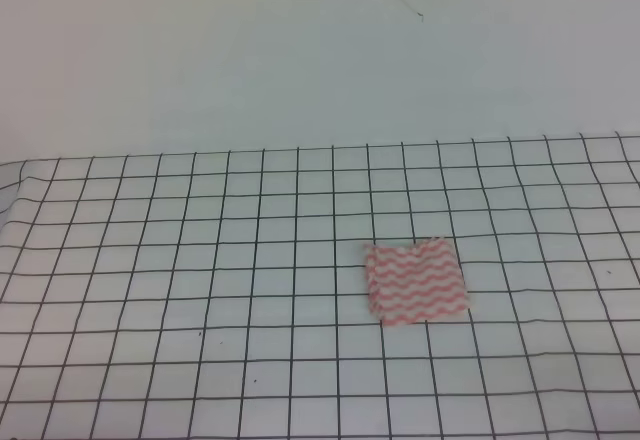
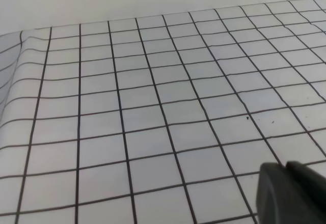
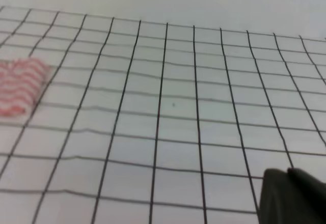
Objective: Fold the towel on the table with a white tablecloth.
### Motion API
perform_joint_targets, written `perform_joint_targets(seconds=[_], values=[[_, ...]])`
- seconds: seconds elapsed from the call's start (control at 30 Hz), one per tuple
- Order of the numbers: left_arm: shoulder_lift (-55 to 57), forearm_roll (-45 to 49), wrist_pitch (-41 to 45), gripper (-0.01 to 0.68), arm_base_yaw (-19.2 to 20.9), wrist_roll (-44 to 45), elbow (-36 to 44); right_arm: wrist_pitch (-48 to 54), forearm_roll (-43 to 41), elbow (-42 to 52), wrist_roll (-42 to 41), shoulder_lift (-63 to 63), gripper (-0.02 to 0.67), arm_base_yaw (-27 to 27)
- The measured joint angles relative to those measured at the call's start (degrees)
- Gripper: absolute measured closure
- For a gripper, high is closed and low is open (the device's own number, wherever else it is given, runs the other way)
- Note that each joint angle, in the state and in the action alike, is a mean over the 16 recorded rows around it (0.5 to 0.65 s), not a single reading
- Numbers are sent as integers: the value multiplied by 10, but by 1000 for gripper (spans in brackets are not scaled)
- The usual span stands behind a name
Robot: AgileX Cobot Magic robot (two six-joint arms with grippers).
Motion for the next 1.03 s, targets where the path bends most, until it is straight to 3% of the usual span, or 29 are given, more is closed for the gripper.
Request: perform_joint_targets(seconds=[1.03], values=[[0, 0, 0, 673, 0, 0, 0, -3, -9, 29, 21, -11, 650, -8]])
